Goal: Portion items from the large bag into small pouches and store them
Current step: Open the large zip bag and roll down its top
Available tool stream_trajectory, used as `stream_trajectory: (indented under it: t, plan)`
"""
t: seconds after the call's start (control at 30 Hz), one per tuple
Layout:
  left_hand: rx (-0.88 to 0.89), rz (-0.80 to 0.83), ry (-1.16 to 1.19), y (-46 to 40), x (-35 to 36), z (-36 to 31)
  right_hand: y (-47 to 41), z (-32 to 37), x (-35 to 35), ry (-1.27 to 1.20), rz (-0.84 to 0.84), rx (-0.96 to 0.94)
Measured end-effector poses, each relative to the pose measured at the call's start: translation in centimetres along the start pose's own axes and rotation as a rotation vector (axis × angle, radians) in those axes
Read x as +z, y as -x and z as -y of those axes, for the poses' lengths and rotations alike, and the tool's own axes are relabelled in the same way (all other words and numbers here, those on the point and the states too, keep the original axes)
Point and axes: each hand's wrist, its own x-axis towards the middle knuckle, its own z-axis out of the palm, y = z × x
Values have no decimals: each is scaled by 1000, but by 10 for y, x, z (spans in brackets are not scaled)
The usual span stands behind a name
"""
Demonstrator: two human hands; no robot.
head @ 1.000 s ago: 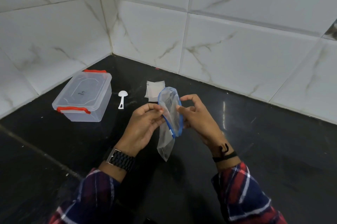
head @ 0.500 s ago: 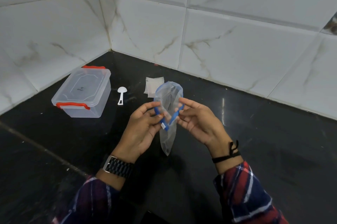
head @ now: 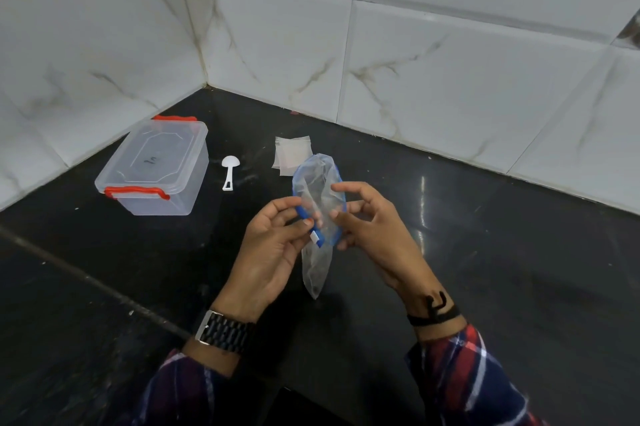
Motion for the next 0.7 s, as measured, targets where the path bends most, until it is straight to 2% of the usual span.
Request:
stream_trajectory:
  t: [0.2, 0.37, 0.57, 0.63, 0.7]
  plan:
    - [-1, -41, -14, 11, -3, 1, 9, 3, 4, -129, 3, 29]
    - [-27, -44, 107, 20, -8, 1, 13, -1, 6, -474, -19, 177]
    - [-203, -69, 582, 20, -10, 6, 12, -12, 13, -1028, -63, 403]
    - [-234, -44, 587, 20, -9, 9, 11, -17, 15, -1156, -66, 458]
    - [-254, -5, 493, 19, -8, 13, 13, -20, 16, -1168, -13, 448]
